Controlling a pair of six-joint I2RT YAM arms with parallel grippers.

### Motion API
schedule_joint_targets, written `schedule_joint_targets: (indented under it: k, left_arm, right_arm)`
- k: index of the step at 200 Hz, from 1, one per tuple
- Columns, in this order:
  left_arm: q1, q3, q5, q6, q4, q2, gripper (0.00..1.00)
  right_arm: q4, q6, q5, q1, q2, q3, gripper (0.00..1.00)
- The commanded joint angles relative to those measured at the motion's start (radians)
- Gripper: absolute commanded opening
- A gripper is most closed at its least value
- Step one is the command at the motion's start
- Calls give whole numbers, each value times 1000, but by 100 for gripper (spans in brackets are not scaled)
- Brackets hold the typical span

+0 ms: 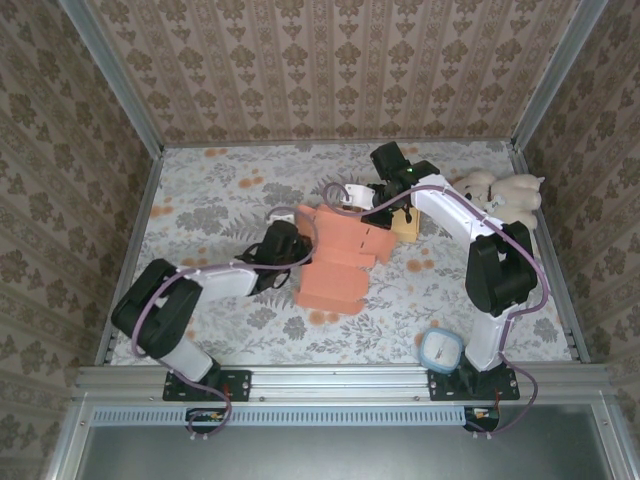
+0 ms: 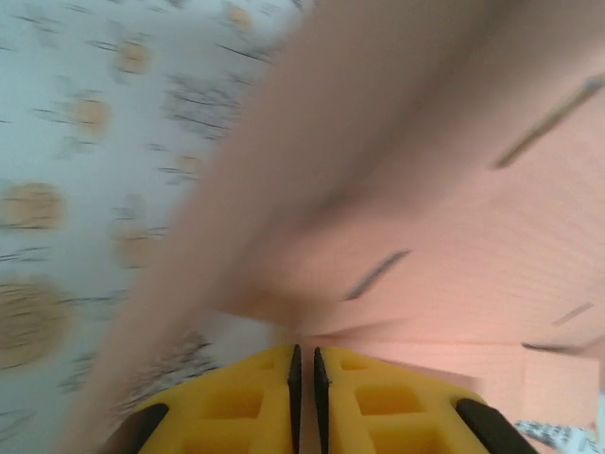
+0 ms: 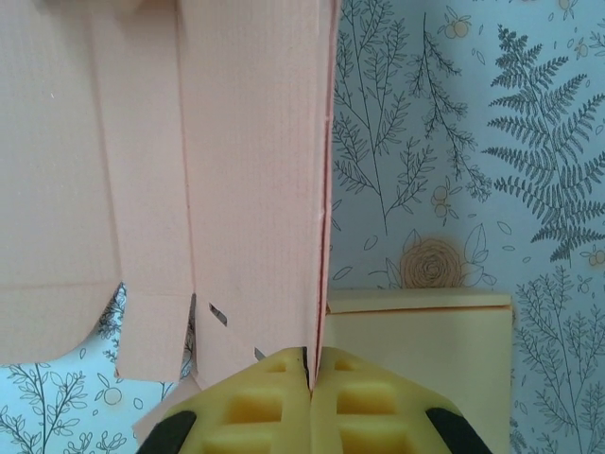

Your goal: Fold the paper box

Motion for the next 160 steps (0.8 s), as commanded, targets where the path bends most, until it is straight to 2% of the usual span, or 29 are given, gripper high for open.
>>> schedule_joint_targets:
  k: [1, 44, 76, 119, 160]
  left_arm:
    - [-32, 76, 55, -34, 34, 41, 19]
    - [-41, 116, 72, -67, 46, 130, 19]
    - [-25, 78, 101, -81, 80, 100, 19]
    - [-42, 24, 114, 40, 2, -157, 23]
    - [-121, -116, -59, 169, -69, -490, 28]
  right_arm:
    - [6, 19, -50, -3, 4, -10, 0]
    - [18, 22, -57, -4, 5, -27, 0]
    - [21, 22, -48, -8, 10, -28, 0]
    - [120, 38, -8, -14, -21, -89, 0]
    - [322, 21, 78, -2, -101, -215, 0]
